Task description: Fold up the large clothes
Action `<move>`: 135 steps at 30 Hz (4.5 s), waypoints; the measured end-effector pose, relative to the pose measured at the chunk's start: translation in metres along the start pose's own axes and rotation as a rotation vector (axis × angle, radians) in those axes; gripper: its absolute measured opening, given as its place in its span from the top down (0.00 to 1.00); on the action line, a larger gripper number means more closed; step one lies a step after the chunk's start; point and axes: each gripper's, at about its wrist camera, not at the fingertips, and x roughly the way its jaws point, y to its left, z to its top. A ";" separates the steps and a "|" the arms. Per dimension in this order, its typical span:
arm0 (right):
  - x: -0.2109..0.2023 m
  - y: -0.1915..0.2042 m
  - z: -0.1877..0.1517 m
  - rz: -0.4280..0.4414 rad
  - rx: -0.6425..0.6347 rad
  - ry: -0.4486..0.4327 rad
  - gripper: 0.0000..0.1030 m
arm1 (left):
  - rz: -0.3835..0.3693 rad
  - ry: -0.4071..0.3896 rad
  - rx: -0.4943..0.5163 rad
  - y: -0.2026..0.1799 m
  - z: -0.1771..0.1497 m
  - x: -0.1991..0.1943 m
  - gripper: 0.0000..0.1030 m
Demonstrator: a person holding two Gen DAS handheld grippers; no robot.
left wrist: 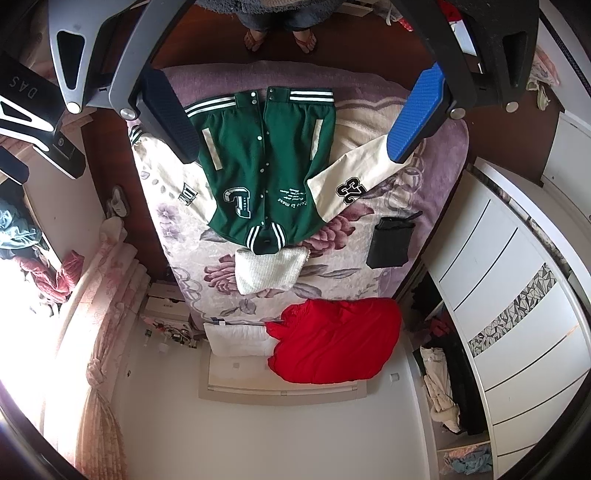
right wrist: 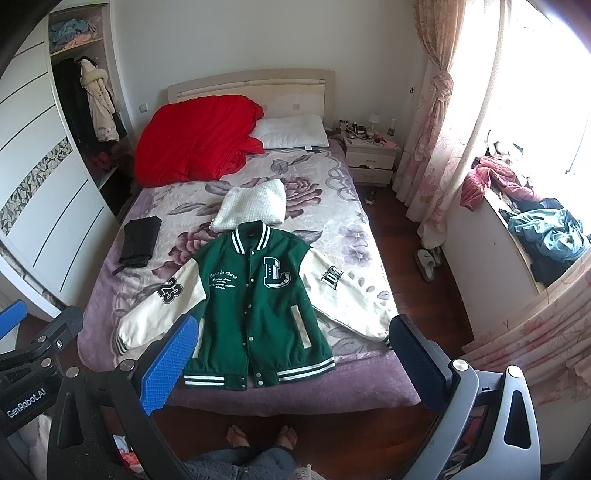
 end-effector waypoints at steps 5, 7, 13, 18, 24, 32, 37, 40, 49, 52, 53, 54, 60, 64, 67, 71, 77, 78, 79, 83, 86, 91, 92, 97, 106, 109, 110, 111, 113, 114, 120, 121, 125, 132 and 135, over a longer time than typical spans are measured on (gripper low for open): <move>-0.014 -0.008 0.000 0.001 0.005 -0.009 0.00 | 0.003 -0.007 -0.001 -0.003 0.000 -0.001 0.00; -0.015 -0.008 0.003 0.001 0.005 -0.011 0.00 | 0.002 -0.007 -0.003 -0.003 -0.001 -0.001 0.00; -0.016 -0.009 0.002 0.000 0.007 -0.015 0.00 | 0.003 -0.010 -0.001 -0.003 0.001 -0.002 0.00; -0.017 -0.009 0.002 0.001 0.007 -0.020 0.00 | 0.000 -0.015 -0.003 -0.005 0.004 -0.003 0.00; -0.020 -0.009 0.009 0.001 0.005 -0.025 0.00 | -0.004 -0.026 -0.009 -0.006 0.008 -0.008 0.00; -0.023 -0.012 0.009 0.006 0.008 -0.030 0.00 | -0.007 -0.029 -0.010 -0.005 0.006 -0.008 0.00; -0.028 -0.012 0.016 0.007 0.006 -0.033 0.00 | -0.006 -0.031 -0.012 -0.006 0.007 -0.008 0.00; -0.033 -0.010 0.024 0.008 0.004 -0.035 0.00 | -0.005 -0.032 -0.010 -0.004 0.005 -0.009 0.00; -0.034 -0.008 0.021 0.009 0.003 -0.039 0.00 | -0.007 -0.036 -0.013 -0.003 0.006 -0.010 0.00; -0.035 -0.008 0.022 0.008 0.002 -0.040 0.00 | -0.007 -0.037 -0.014 -0.003 0.006 -0.011 0.00; -0.034 -0.009 0.017 0.010 0.005 -0.041 0.00 | -0.007 -0.037 -0.014 -0.004 0.006 -0.011 0.00; -0.035 -0.009 0.021 0.009 0.005 -0.041 0.00 | -0.008 -0.037 -0.014 -0.004 0.006 -0.011 0.00; -0.034 -0.009 0.015 0.010 0.005 -0.043 0.00 | -0.010 -0.042 -0.015 -0.003 0.012 -0.012 0.00; -0.036 -0.005 0.018 0.013 0.005 -0.044 0.00 | -0.008 -0.044 -0.015 -0.001 0.007 -0.012 0.00; -0.038 -0.002 0.021 0.014 0.006 -0.043 0.00 | -0.009 -0.044 -0.014 -0.001 0.006 -0.012 0.00; -0.034 0.010 0.031 0.007 0.021 -0.032 0.00 | 0.011 -0.061 -0.015 0.004 0.015 -0.001 0.00; 0.025 0.014 0.019 -0.038 0.084 -0.002 0.00 | 0.084 -0.096 0.017 0.017 0.024 0.067 0.00; 0.039 0.010 0.017 -0.056 0.107 0.013 0.00 | 0.083 -0.090 0.024 0.022 0.020 0.081 0.00; 0.055 0.003 0.013 -0.077 0.140 0.034 0.00 | 0.078 -0.076 0.031 0.027 0.016 0.096 0.00; 0.122 -0.042 -0.007 -0.152 0.295 0.097 0.00 | 0.068 -0.031 0.052 0.025 0.011 0.157 0.00; 0.181 -0.086 -0.027 -0.181 0.403 0.161 0.03 | 0.083 0.026 0.073 0.010 0.006 0.208 0.00; 0.297 -0.176 -0.077 -0.198 0.587 0.302 0.47 | 0.129 0.130 0.090 -0.019 -0.010 0.294 0.00; 0.318 -0.194 -0.090 -0.186 0.636 0.316 0.47 | 0.149 0.146 0.094 -0.026 -0.014 0.310 0.00; 0.456 -0.305 -0.155 -0.198 0.860 0.411 0.26 | 0.208 0.260 0.100 -0.046 -0.037 0.386 0.00; 0.697 -0.431 -0.279 -0.140 1.188 0.578 0.09 | 0.295 0.452 0.093 -0.089 -0.093 0.530 0.00; 0.736 -0.430 -0.285 -0.078 1.175 0.593 0.08 | 0.296 0.473 0.074 -0.107 -0.097 0.559 0.00; 0.741 -0.428 -0.283 -0.088 1.159 0.593 0.09 | 0.297 0.476 0.071 -0.113 -0.098 0.566 0.00; 0.744 -0.425 -0.281 -0.103 1.142 0.578 0.12 | 0.291 0.476 0.071 -0.119 -0.098 0.572 0.00; 0.745 -0.422 -0.274 -0.101 1.105 0.517 0.43 | 0.281 0.468 0.079 -0.132 -0.095 0.581 0.00; 0.743 -0.421 -0.267 -0.098 1.066 0.493 0.52 | 0.273 0.463 0.087 -0.140 -0.094 0.584 0.00; 0.720 -0.461 -0.211 -0.196 0.949 0.296 0.68 | 0.164 0.443 0.126 -0.188 -0.086 0.603 0.00; 0.724 -0.470 -0.200 -0.208 0.938 0.275 0.68 | 0.144 0.442 0.131 -0.199 -0.083 0.608 0.00; 0.741 -0.483 -0.140 -0.225 0.884 0.210 0.69 | 0.085 0.418 0.158 -0.237 -0.070 0.628 0.00; 0.727 -0.473 -0.038 -0.143 0.838 0.130 0.69 | 0.103 0.417 0.167 -0.249 -0.059 0.667 0.00; 0.694 -0.436 0.005 -0.056 0.785 0.113 0.69 | 0.124 0.408 0.122 -0.232 -0.051 0.669 0.00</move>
